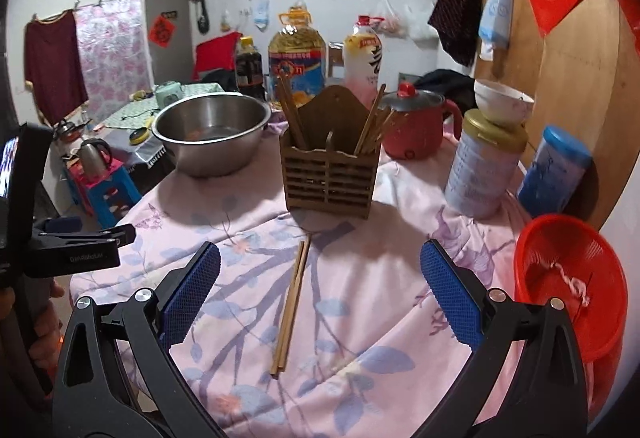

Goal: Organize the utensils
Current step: 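Open both tools and move them back over the loose chopsticks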

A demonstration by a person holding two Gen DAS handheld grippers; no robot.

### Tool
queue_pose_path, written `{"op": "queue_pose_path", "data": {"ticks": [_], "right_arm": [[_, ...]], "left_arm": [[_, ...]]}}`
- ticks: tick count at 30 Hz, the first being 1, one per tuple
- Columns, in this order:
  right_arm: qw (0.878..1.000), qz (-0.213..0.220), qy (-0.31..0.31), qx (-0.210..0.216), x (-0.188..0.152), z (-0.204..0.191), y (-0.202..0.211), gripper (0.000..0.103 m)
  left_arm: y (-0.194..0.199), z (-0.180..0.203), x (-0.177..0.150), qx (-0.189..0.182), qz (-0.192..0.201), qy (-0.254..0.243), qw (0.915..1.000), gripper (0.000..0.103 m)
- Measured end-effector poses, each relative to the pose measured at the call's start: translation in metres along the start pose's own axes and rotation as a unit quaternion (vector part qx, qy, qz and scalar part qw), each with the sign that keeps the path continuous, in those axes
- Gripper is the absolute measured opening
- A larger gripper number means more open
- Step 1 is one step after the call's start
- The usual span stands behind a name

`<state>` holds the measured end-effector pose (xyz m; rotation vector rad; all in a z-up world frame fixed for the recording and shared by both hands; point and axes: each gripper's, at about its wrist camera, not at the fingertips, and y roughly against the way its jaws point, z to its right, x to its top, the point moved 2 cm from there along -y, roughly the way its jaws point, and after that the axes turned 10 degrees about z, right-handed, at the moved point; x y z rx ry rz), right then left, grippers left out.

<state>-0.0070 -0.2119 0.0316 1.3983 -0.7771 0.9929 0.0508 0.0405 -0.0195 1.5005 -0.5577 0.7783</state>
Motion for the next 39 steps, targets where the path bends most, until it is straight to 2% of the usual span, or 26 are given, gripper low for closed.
{"op": "queue_pose_path", "data": {"ticks": [4, 8, 13, 16, 20, 23, 29, 32, 36, 39], "right_arm": [[1.000, 0.002, -0.002, -0.003, -0.010, 0.028, 0.020, 0.097], [0.999, -0.005, -0.028, -0.016, -0.023, 0.063, 0.036, 0.097], [0.998, -0.015, -0.055, -0.034, -0.045, 0.103, 0.058, 0.097], [0.997, -0.030, -0.062, -0.045, -0.059, 0.120, 0.068, 0.097], [0.994, 0.001, -0.067, -0.089, -0.059, 0.144, 0.098, 0.097], [0.990, 0.006, -0.087, -0.110, -0.061, 0.158, 0.107, 0.097], [0.989, -0.018, -0.091, -0.113, -0.069, 0.155, 0.100, 0.097], [0.991, -0.030, -0.085, -0.102, -0.069, 0.142, 0.092, 0.097], [0.993, -0.043, -0.068, -0.091, -0.070, 0.124, 0.082, 0.097], [0.993, -0.050, -0.056, -0.091, -0.071, 0.115, 0.078, 0.097]], "left_arm": [[0.006, 0.007, -0.020, 0.021, -0.019, 0.020, 0.9994, 0.097], [0.011, 0.033, -0.032, 0.011, -0.033, 0.021, 0.9992, 0.097], [0.021, 0.075, -0.048, -0.002, -0.033, 0.002, 0.9995, 0.097], [0.019, 0.096, -0.064, -0.020, -0.046, -0.007, 0.9987, 0.097], [0.010, 0.108, -0.075, -0.034, -0.048, -0.011, 0.9982, 0.097], [-0.002, 0.106, -0.078, -0.037, -0.051, -0.014, 0.9979, 0.097], [-0.017, 0.092, -0.091, -0.045, -0.067, -0.018, 0.9966, 0.097], [-0.023, 0.090, -0.099, -0.066, -0.080, -0.018, 0.9945, 0.097], [-0.026, 0.105, -0.108, -0.099, -0.086, -0.065, 0.9893, 0.097], [-0.031, 0.122, -0.120, -0.124, -0.096, -0.113, 0.9812, 0.097]]}}
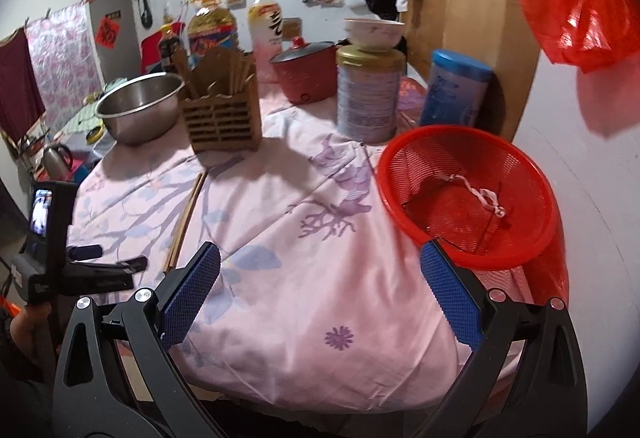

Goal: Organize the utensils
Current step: 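Open both tools and move them back over the loose chopsticks, then grasp a wooden chopstick with the left tool while the right tool approaches another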

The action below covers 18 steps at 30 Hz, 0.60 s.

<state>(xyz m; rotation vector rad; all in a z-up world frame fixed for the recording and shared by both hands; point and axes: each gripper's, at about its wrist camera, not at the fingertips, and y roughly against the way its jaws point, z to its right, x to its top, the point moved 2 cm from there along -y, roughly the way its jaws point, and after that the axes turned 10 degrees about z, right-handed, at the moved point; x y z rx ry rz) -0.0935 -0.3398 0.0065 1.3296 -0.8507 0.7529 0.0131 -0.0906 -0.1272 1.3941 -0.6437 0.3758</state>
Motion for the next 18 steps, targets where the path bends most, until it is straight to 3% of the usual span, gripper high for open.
{"op": "queue_pose_path", "data": {"ticks": [3, 7, 9, 14, 18], "right_arm": [[1.000, -0.009, 0.003, -0.006, -0.003, -0.003, -0.001, 0.097], [1.000, -0.014, 0.007, -0.018, -0.004, 0.001, -0.002, 0.097], [1.000, -0.014, 0.005, -0.025, -0.003, 0.006, -0.002, 0.097], [1.000, -0.018, -0.007, -0.024, 0.000, 0.009, -0.010, 0.097], [1.000, -0.019, 0.000, -0.001, 0.004, -0.004, -0.022, 0.097]], "left_arm": [[-0.013, 0.010, -0.006, -0.004, -0.012, -0.031, 0.9994, 0.097], [-0.027, 0.007, -0.006, 0.003, -0.010, -0.025, 0.9996, 0.093], [-0.028, 0.004, -0.002, 0.008, 0.001, -0.029, 0.9995, 0.085], [-0.032, -0.013, 0.014, 0.010, 0.021, -0.023, 0.9995, 0.045], [-0.035, -0.023, 0.023, 0.006, 0.023, -0.007, 0.9997, 0.036]]}}
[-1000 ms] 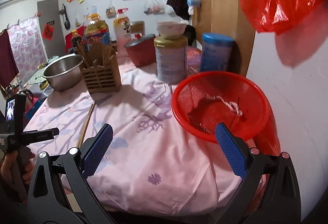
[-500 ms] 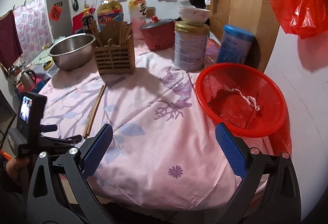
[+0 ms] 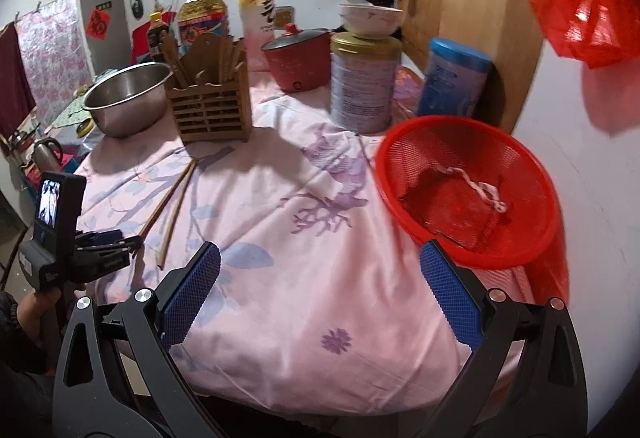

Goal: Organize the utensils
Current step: 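Grasp a wooden chopstick with the left tool while the right tool approaches another, then close the right tool on the last wooden chopstick while the left tool lifts its chopstick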

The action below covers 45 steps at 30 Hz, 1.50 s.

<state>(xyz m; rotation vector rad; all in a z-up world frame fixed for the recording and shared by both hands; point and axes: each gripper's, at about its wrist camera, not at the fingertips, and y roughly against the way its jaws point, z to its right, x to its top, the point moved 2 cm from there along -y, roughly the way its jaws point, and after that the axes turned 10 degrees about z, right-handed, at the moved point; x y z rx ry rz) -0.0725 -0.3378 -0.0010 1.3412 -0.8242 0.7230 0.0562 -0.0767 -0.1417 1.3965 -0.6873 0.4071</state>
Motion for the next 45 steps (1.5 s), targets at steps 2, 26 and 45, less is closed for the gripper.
{"op": "queue_pose_path", "data": {"ticks": [2, 26, 45], "right_arm": [[1.000, 0.000, 0.006, 0.012, 0.002, -0.009, -0.005, 0.097], [0.969, -0.093, -0.003, 0.227, -0.033, -0.145, -0.131, 0.063], [0.974, -0.089, 0.083, 0.189, -0.072, -0.148, -0.124, 0.006]], "left_arm": [[-0.002, 0.004, 0.001, 0.004, 0.005, -0.011, 0.9999, 0.036], [0.084, -0.085, 0.013, 0.076, 0.005, 0.032, 0.9966, 0.006], [0.069, -0.062, 0.014, 0.042, -0.010, 0.007, 0.9991, 0.006]]}}
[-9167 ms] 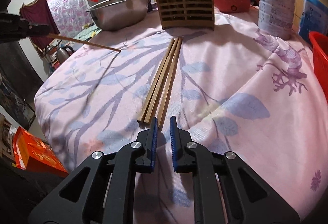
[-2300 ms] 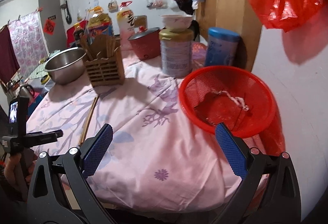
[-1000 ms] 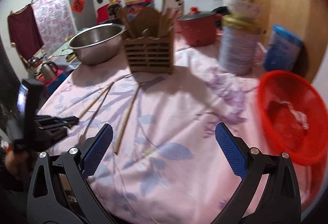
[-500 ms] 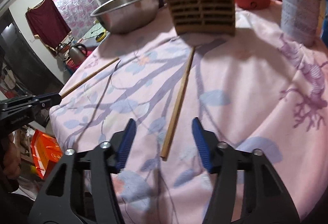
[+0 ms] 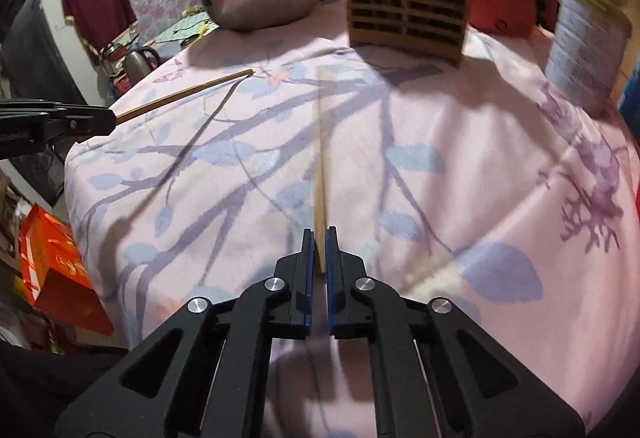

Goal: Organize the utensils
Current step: 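Close the right tool on the last wooden chopstick while the left tool lifts its chopstick, then carry both held chopsticks up over the wooden holder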

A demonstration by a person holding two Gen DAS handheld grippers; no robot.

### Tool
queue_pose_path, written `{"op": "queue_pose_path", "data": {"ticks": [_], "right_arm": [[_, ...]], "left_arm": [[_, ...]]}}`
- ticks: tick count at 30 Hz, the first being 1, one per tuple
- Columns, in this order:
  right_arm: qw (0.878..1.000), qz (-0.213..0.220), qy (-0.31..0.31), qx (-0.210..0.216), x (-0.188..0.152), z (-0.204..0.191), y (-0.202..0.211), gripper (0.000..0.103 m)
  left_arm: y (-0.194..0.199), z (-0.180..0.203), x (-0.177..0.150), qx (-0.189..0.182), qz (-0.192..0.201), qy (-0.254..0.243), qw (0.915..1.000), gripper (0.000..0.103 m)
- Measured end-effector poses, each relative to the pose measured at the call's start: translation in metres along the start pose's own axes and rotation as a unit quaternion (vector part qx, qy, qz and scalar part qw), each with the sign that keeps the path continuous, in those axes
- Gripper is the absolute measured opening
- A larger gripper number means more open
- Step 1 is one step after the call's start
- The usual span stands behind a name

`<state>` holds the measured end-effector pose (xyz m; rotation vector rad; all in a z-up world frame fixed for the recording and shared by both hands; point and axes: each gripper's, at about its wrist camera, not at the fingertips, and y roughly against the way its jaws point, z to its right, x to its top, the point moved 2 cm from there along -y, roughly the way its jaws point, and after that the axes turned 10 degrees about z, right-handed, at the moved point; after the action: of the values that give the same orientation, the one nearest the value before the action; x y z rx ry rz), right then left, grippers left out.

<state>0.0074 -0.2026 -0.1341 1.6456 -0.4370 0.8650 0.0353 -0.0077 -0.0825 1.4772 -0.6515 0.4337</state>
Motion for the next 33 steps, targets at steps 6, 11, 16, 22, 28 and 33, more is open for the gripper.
{"op": "queue_pose_path", "data": {"ticks": [6, 11, 16, 22, 28, 33], "right_arm": [[0.999, 0.002, -0.026, -0.018, -0.009, 0.030, 0.023, 0.006], [1.000, 0.003, -0.022, -0.020, -0.015, 0.037, 0.034, 0.006], [0.999, 0.035, 0.009, -0.016, 0.001, 0.038, 0.062, 0.006], [0.995, 0.098, 0.027, -0.001, 0.037, 0.041, 0.100, 0.006], [0.988, 0.155, 0.009, 0.008, 0.078, 0.047, 0.132, 0.006], [0.983, 0.186, -0.015, -0.002, 0.105, 0.046, 0.151, 0.006]], "left_arm": [[-0.010, 0.020, 0.004, -0.018, 0.002, -0.012, 0.9998, 0.006], [-0.015, 0.035, -0.001, -0.025, -0.005, -0.018, 0.9995, 0.006], [0.003, 0.043, 0.007, -0.019, 0.015, -0.016, 0.9996, 0.006], [0.039, 0.045, 0.028, 0.006, 0.054, -0.007, 0.9985, 0.006], [0.071, 0.045, 0.055, 0.004, 0.096, -0.005, 0.9954, 0.006], [0.079, 0.043, 0.075, -0.021, 0.116, -0.005, 0.9930, 0.006]]}}
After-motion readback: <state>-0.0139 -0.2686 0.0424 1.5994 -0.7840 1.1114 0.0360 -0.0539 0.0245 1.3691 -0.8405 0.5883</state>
